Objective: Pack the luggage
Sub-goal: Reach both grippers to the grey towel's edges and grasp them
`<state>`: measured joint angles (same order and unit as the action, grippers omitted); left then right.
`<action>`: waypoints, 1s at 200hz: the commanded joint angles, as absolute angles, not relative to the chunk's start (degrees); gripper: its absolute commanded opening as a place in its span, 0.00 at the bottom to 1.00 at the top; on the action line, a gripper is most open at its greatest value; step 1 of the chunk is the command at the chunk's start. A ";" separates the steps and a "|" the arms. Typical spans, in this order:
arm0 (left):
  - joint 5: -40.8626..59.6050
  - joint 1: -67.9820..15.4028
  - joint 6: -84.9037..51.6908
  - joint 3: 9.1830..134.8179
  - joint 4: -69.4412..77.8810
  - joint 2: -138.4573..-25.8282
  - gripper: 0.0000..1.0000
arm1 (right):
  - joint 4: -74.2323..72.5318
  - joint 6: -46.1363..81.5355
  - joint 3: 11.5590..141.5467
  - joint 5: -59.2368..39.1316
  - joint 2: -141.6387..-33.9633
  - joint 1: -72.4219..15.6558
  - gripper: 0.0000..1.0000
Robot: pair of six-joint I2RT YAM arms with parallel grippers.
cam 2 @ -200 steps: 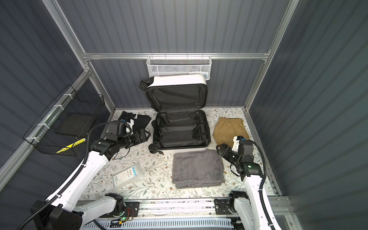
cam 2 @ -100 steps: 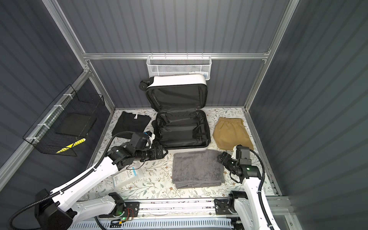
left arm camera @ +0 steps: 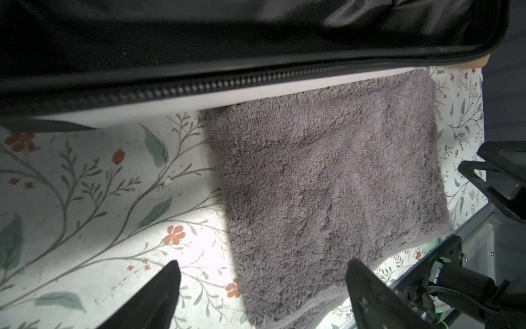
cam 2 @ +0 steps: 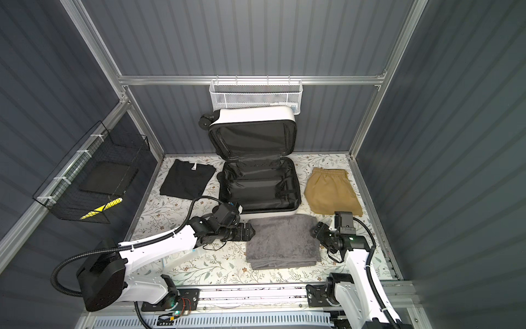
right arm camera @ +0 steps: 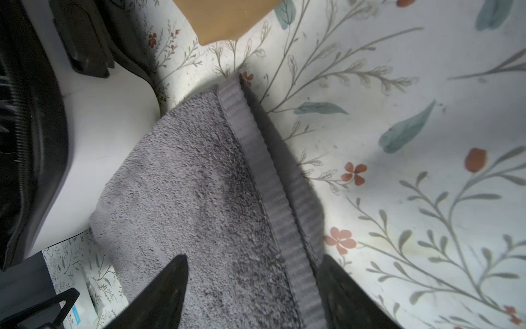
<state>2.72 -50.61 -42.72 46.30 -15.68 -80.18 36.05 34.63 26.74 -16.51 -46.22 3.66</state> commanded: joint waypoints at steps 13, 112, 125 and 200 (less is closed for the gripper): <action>2.64 -51.14 -42.37 44.01 -9.08 -83.38 0.87 | 34.44 35.27 25.42 -17.79 -46.47 3.16 0.71; 3.41 -51.23 -42.49 40.77 -1.84 -88.04 0.84 | 29.30 34.54 23.13 -18.69 -51.97 1.68 0.71; 3.52 -51.17 -42.58 40.46 -0.64 -88.75 0.84 | 28.45 34.57 22.47 -20.89 -52.37 1.45 0.71; 6.31 -51.32 -43.42 39.02 5.44 -92.70 0.77 | 24.25 34.72 20.74 -22.03 -56.33 -0.26 0.63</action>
<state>3.01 -50.92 -42.72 41.01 5.89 -90.19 26.09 34.54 21.98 -20.82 -55.37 0.45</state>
